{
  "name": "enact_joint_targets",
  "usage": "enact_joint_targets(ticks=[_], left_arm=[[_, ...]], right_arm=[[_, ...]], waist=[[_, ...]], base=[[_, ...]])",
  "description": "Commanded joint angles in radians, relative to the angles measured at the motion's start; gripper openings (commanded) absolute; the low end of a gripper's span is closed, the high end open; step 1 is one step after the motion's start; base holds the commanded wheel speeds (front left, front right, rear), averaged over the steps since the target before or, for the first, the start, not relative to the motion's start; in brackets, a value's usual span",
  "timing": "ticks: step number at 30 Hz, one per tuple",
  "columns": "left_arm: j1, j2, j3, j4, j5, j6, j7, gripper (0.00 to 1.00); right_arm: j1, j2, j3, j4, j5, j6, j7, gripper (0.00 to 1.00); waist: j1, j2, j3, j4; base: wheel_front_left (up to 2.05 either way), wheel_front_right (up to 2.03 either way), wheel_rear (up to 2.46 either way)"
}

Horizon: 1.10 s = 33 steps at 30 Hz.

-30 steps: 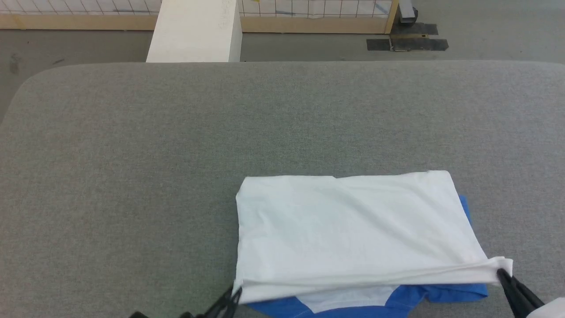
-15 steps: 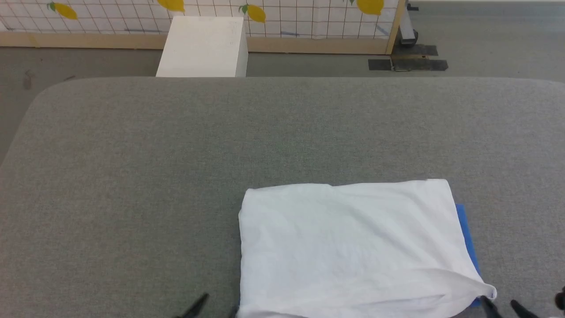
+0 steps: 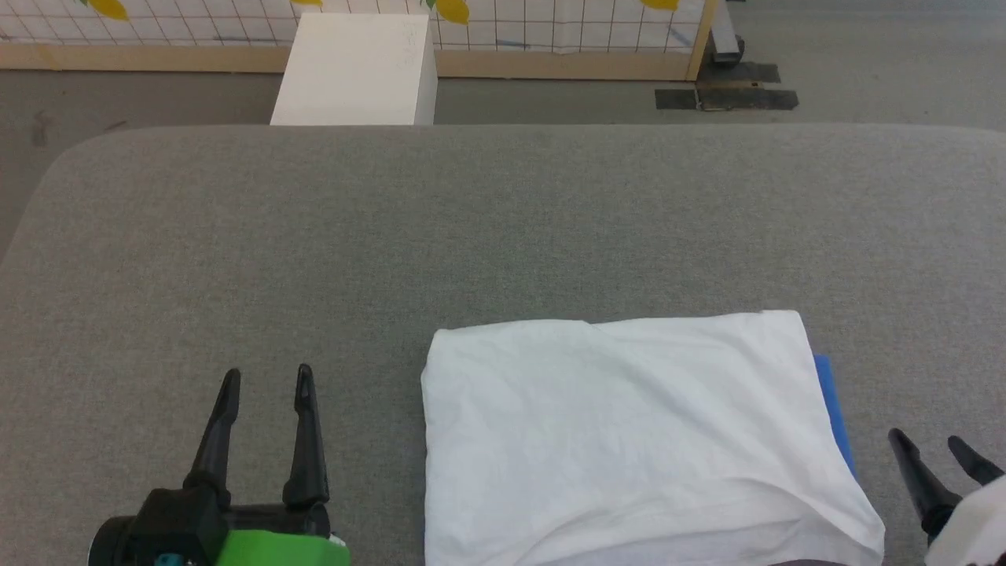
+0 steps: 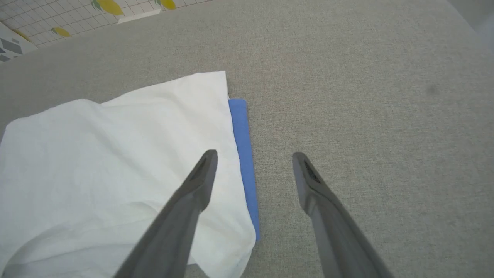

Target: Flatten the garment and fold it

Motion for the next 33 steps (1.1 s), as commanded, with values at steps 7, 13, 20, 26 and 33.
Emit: enact_joint_targets(ticks=[7,13,20,26,33], left_arm=[[-0.006,-0.04,0.012,0.01,0.092,-0.024,-0.004,1.0],[-0.021,-0.065,0.014,0.032,0.117,-0.05,-0.004,1.0],[-0.04,-0.088,0.016,0.049,0.133,-0.077,-0.004,1.0],[-0.047,-0.106,0.019,0.062,0.142,-0.095,-0.004,1.0],[-0.046,-0.122,0.028,0.085,0.143,-0.113,-0.004,1.0]], right_arm=[[-0.133,-0.038,0.06,0.148,-0.048,-0.002,0.033,1.0],[-0.187,-0.075,0.1,0.28,-0.063,-0.002,0.02,1.0],[-0.219,-0.109,0.167,0.38,-0.031,-0.002,0.016,1.0],[-0.235,-0.131,0.245,0.431,0.004,-0.002,0.053,0.0],[-0.268,-0.132,0.278,0.454,0.015,-0.002,0.029,0.0]], waist=[[0.0001,0.0,0.074,0.036],[0.0001,0.0,0.103,0.073],[0.0001,0.0,0.135,0.112],[0.0001,0.0,0.147,0.129],[0.0001,0.0,0.124,0.122]], base=[[0.0,0.0,0.0],[0.0,0.0,0.0],[0.0,0.0,0.0],[0.0,0.0,0.0],[0.0,0.0,0.0]])
